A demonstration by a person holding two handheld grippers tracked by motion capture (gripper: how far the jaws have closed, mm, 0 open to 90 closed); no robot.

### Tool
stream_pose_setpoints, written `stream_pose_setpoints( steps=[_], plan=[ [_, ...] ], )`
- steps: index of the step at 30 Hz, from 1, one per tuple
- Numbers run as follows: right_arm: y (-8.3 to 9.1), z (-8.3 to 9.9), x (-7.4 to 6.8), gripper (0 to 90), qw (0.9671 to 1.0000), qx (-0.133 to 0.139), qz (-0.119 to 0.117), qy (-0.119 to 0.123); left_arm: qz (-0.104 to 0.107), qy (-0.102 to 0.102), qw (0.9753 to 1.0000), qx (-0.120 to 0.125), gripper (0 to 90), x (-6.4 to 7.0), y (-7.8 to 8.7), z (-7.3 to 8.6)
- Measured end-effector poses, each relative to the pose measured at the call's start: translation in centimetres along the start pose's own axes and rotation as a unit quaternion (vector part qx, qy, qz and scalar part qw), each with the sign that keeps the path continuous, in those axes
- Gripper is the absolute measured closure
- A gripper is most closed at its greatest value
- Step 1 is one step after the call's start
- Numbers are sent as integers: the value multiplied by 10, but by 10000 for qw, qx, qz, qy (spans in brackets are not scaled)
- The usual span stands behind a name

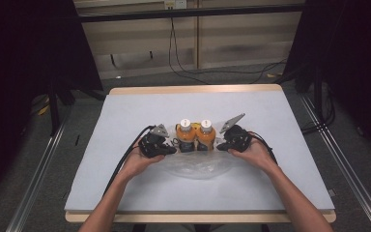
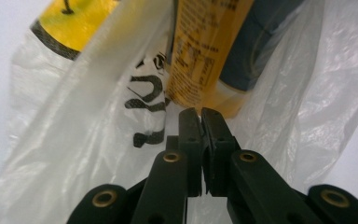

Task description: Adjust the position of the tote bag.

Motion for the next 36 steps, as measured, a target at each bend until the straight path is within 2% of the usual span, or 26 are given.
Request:
stream_pose_setpoints(
  steps=[1, 3, 4, 5, 6, 7, 10, 11, 12, 14, 16, 17, 18, 21, 22, 24, 26, 28, 30, 31, 32, 33, 35, 36],
  plan=[
    [-1, 1, 1, 900, 10000, -18, 3, 13, 50, 63, 10000, 11, 874, 1, -1, 0],
    [-1, 1, 1, 900, 10000, 3, -33, -30, 23, 32, 10000, -61, 874, 2, -5, 2],
    [-1, 1, 1, 900, 10000, 30, 12, 21, 14, 46, 9999, -105, 872, 2, -7, 3],
    [-2, 1, 1, 900, 10000, 35, 41, 39, -62, -42, 9997, -228, 872, 1, -9, 5],
    [-1, 1, 1, 900, 9999, -25, 78, 62, -178, -83, 9995, -247, 876, 0, -11, 6],
    [-1, 1, 1, 900, 9998, -76, 142, 117, -193, -160, 9993, -269, 882, -1, -10, 6],
    [0, 2, 3, 900, 9994, -142, 258, 153, -197, -54, 9994, -264, 892, -3, -9, 8],
    [1, 2, 4, 900, 9994, -164, 279, 159, -262, -129, 9991, -303, 895, -3, -9, 8],
    [1, 4, 4, 900, 9991, -209, 325, 147, -308, -232, 9986, -368, 900, -4, -8, 9],
    [3, 6, 6, 900, 9986, -307, 396, 186, -429, -284, 9978, -429, 900, -4, -7, 10],
    [6, 9, 7, 900, 9979, -395, 458, 233, -610, -487, 9950, -622, 900, -6, -3, 13],
    [7, 11, 7, 900, 9974, -455, 497, 267, -692, -526, 9937, -703, 900, -6, -2, 14],
    [8, 12, 7, 900, 9969, -482, 551, 275, -756, -647, 9917, -817, 900, -7, 0, 16],
    [12, 17, 10, 900, 9955, -598, 654, 333, -734, -590, 9920, -838, 900, -9, 4, 20],
    [14, 20, 12, 900, 9947, -671, 683, 381, -767, -586, 9915, -869, 900, -10, 5, 22],
    [17, 24, 16, 900, 9927, -776, 821, 411, -903, -691, 9886, -990, 900, -12, 8, 25],
    [20, 28, 22, 900, 9901, -894, 994, 429, -928, -673, 9883, -1001, 900, -13, 10, 27],
    [22, 31, 23, 900, 9900, -920, 1006, 350, -1002, -728, 9866, -1063, 900, -16, 12, 29],
    [23, 32, 27, 900, 9894, -906, 1060, 395, -1045, -718, 9865, -1034, 900, -18, 12, 30],
    [23, 33, 29, 900, 9885, -929, 1122, 399, -1025, -654, 9874, -1010, 900, -18, 12, 30],
    [23, 33, 31, 900, 9881, -925, 1165, 401, -1055, -732, 9863, -1036, 900, -21, 13, 30],
    [24, 35, 32, 900, 9884, -933, 1140, 363, -1053, -687, 9868, -1020, 900, -21, 13, 31],
    [25, 37, 36, 900, 9886, -889, 1161, 347, -1109, -725, 9856, -1047, 900, -23, 14, 31],
    [27, 39, 37, 900, 9877, -940, 1209, 317, -1091, -725, 9855, -1074, 900, -23, 15, 31]
  ],
)
Point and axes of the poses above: each handheld gripper's, and its own axes: y roughly backward along the jaws, z roughly out of its underside, x roughly to its right, the point moved 8 cm from there along -y, roughly forward along the jaws, and after that the axes turned 2 degrees about -x, right-handed, at the moved point
